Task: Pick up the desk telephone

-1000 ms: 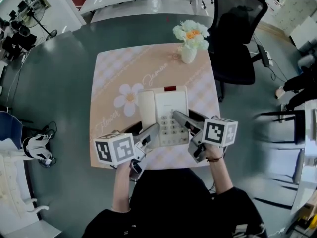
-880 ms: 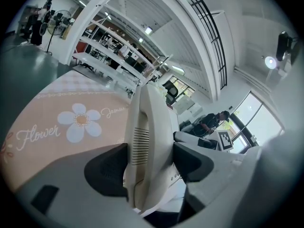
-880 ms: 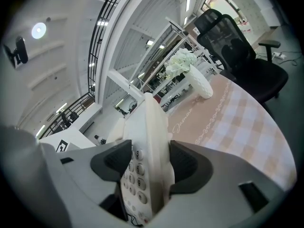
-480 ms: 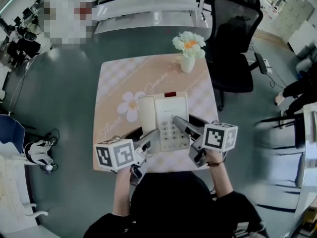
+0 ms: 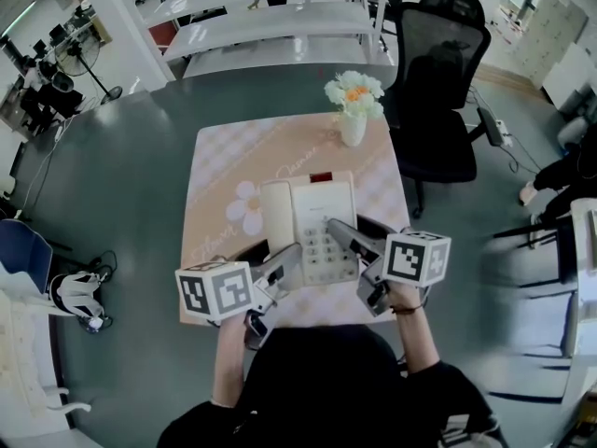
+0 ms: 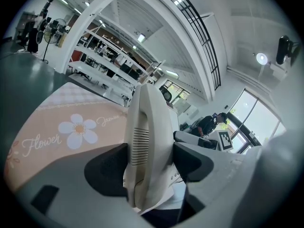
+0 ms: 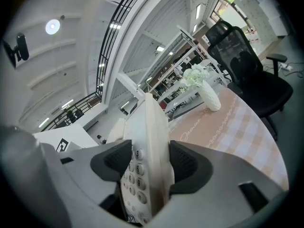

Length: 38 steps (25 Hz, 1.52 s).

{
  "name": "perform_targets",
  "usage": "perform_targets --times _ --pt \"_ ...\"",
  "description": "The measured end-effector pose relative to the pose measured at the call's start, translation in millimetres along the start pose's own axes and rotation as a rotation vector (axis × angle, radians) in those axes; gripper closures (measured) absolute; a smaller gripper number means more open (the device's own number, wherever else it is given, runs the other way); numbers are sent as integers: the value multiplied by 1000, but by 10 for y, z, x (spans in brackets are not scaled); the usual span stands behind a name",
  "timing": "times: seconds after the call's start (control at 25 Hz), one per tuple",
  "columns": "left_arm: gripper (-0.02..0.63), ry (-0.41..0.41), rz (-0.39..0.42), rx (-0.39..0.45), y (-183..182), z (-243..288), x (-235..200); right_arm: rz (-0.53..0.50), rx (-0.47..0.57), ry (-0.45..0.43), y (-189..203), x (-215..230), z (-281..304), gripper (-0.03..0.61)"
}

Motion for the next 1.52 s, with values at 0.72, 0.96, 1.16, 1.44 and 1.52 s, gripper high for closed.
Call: perform_targets --times 0.72,0.96,1.16,1.44,1.52 --pt "319 6 27 26 -43 -92 143 -34 34 -7 -69 -131 -108 338" --pt "319 5 32 29 -57 -98 149 -32 41 -14 -85 -143 -112 339" --pt "319 4 29 28 -49 -98 154 -31 42 -14 -92 -144 -126 339" --pt "319 3 35 31 -56 -108 152 -23 45 -18 -88 -150 -124 341" --pt "319 3 35 31 -52 -110 149 -21 45 -19 -80 -150 -123 341"
Point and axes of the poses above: the fingertips, and each gripper's own axes: z forward along the fingers, x to its right, y out of its underside, the point moved 3 cm from there along -z, backward along the fingers, and after that the axes turned 1 degree about -x, right-handed, at the moved point
